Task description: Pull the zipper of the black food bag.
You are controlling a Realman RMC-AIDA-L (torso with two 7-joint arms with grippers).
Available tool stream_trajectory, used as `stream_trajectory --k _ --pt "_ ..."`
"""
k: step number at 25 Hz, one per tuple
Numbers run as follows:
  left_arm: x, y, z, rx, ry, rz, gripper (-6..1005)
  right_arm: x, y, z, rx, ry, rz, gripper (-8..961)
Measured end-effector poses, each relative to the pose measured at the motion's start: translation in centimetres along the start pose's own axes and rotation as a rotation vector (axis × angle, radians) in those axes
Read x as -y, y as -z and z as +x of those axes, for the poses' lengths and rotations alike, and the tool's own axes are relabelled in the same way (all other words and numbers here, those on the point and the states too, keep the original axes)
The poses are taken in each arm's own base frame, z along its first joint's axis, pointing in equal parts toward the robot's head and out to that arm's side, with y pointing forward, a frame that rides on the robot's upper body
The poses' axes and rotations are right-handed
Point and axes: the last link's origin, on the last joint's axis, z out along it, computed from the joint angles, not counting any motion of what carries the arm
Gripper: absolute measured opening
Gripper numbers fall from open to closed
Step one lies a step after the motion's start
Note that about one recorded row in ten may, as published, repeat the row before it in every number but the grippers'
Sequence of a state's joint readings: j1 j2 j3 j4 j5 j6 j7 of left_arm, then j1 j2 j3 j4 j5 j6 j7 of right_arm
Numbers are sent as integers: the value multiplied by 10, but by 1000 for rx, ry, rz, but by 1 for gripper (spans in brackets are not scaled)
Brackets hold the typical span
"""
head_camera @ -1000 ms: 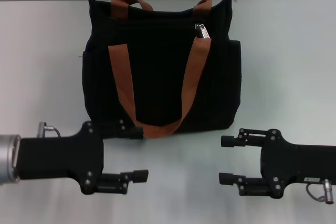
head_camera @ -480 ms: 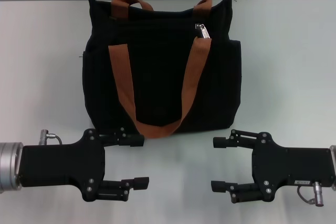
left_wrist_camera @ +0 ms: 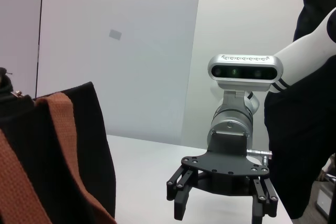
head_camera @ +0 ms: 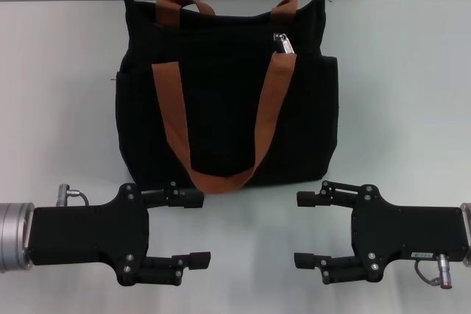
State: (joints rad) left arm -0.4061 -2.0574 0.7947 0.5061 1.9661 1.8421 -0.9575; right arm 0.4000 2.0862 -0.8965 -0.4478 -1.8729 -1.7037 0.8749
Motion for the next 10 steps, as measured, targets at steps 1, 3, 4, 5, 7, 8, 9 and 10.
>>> stream_trajectory --k 1,3,4,5,7,8,9,10 --pt "0 0 0 0 0 0 784 0 0 0 0 1 -1 819" --pt "0 0 0 0 0 0 784 0 -1 -1 2 4 -5 819" --pt "0 0 0 0 0 0 784 0 -1 -1 2 4 -5 819" --pt "0 0 0 0 0 0 784 0 -1 -1 3 5 -6 819" --pt "-1 0 -1 -1 2 -1 784 0 -1 -1 3 6 -7 820" --pt "-1 0 -1 -2 3 -1 784 1 -1 -2 3 6 -8 820" --pt "-1 0 -1 -2 3 -1 784 1 -1 -2 3 6 -8 820" --pt "-2 0 -1 -2 4 -1 784 1 -1 -2 3 7 -8 820"
